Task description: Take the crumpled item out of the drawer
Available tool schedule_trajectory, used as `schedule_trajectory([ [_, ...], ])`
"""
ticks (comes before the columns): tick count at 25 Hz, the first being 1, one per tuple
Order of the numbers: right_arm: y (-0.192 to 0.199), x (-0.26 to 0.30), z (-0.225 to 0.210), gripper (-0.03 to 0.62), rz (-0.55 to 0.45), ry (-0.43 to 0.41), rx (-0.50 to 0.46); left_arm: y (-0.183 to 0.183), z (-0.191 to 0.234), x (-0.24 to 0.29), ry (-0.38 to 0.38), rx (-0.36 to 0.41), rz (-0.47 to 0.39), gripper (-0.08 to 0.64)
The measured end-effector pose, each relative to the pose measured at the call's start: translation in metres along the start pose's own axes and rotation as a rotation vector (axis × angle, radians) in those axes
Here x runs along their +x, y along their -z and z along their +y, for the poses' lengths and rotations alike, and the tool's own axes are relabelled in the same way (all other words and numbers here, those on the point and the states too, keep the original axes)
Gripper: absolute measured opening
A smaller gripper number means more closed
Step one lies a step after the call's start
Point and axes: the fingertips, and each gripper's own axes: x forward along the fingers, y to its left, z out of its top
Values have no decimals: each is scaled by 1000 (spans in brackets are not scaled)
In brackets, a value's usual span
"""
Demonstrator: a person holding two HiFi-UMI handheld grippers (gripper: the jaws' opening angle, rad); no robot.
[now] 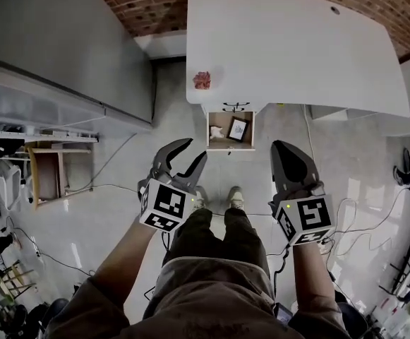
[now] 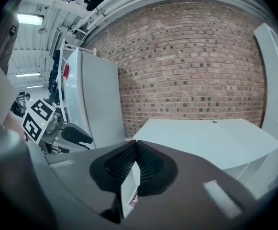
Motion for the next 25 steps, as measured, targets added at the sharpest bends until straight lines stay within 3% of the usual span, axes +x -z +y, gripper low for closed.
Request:
schedule_trajectory([
  [10,143,78,-14,28,126,-33,28,125,-17,123,55,-69,97,152],
  [25,339,176,-47,28,202,-33,66,296,-25,302,83,-121,196,152],
])
